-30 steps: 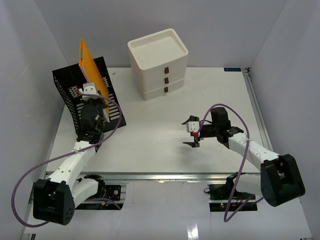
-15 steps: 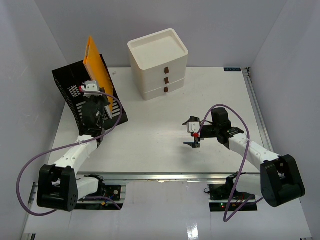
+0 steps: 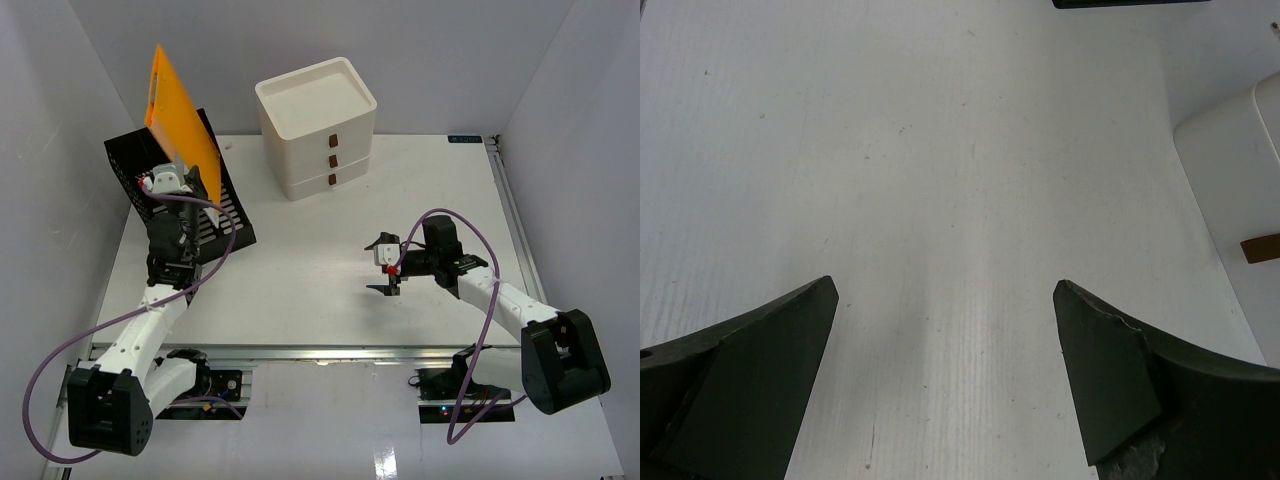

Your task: Organize the desk

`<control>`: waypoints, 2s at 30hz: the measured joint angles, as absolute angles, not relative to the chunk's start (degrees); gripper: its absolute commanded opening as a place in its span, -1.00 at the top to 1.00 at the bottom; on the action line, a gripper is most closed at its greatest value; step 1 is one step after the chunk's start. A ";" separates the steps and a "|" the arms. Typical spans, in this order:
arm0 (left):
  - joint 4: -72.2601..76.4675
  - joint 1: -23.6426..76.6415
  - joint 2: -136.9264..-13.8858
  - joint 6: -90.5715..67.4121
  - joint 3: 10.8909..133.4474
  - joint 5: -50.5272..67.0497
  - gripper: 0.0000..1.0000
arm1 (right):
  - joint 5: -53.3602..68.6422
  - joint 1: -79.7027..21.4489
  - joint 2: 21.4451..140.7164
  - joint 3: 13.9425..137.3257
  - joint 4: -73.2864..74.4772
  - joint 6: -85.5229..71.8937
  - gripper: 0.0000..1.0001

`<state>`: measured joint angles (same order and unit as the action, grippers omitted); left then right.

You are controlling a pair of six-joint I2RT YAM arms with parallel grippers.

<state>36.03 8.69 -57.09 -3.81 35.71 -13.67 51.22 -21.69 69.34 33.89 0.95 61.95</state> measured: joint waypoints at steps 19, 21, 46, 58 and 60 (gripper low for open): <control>24.98 8.69 -54.23 -1.11 42.28 -14.40 1.00 | 51.41 -21.43 69.34 33.89 0.95 61.93 -0.91; 24.61 8.69 -53.50 -0.98 43.13 -14.47 1.00 | 51.52 -21.43 69.34 33.89 0.95 61.93 -0.91; 39.72 8.69 -67.75 2.20 39.95 -16.27 1.00 | 51.62 -21.34 69.34 33.89 0.95 61.98 -0.91; 46.51 8.69 -71.23 2.81 34.80 -16.55 1.00 | 51.88 -20.99 69.34 33.89 0.95 61.98 -0.91; 48.82 8.69 -72.53 3.09 34.53 -16.53 1.00 | 52.03 -20.99 69.34 33.89 0.95 61.98 -0.91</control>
<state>48.82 8.69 -72.53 3.09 34.53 -16.53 52.03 -20.99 69.34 33.89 0.95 61.98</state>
